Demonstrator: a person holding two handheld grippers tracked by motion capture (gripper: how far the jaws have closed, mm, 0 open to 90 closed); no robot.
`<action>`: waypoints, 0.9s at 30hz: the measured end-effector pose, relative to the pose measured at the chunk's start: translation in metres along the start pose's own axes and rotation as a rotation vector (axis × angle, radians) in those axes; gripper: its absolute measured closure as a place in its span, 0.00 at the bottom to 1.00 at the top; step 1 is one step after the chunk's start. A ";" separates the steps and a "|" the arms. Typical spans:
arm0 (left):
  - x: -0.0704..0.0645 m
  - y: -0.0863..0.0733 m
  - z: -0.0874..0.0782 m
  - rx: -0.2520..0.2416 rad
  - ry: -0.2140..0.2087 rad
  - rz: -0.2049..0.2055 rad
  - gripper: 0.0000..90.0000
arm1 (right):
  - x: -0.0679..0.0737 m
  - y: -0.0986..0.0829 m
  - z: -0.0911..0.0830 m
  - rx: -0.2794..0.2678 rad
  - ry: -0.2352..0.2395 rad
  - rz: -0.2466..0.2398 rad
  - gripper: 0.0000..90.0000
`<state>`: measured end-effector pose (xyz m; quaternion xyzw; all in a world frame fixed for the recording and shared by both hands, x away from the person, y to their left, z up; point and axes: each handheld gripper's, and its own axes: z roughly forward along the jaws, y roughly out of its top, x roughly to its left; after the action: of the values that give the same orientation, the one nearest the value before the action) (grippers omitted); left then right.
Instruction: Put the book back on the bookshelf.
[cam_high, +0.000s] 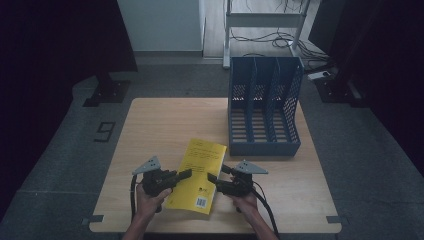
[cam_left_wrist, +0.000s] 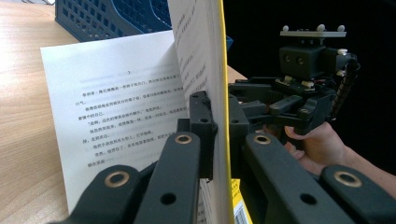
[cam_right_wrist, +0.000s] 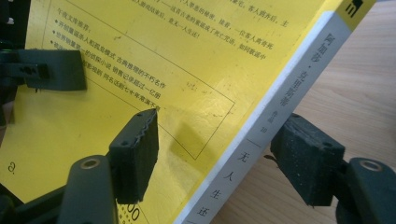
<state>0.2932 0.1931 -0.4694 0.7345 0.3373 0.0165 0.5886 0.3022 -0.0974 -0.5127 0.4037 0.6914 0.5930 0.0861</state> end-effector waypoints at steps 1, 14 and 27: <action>0.000 0.000 0.000 0.000 0.000 0.000 0.96 | 0.000 0.000 0.000 0.000 0.000 0.000 0.37; 0.003 -0.004 0.004 0.034 0.024 -0.006 0.96 | 0.001 0.003 -0.007 -0.043 0.019 -0.015 0.43; 0.001 -0.006 0.011 0.061 0.021 0.000 0.96 | 0.004 0.004 -0.012 -0.070 -0.005 -0.068 0.58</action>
<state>0.2959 0.1849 -0.4785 0.7519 0.3439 0.0141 0.5623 0.2944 -0.1038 -0.5039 0.3783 0.6833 0.6125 0.1218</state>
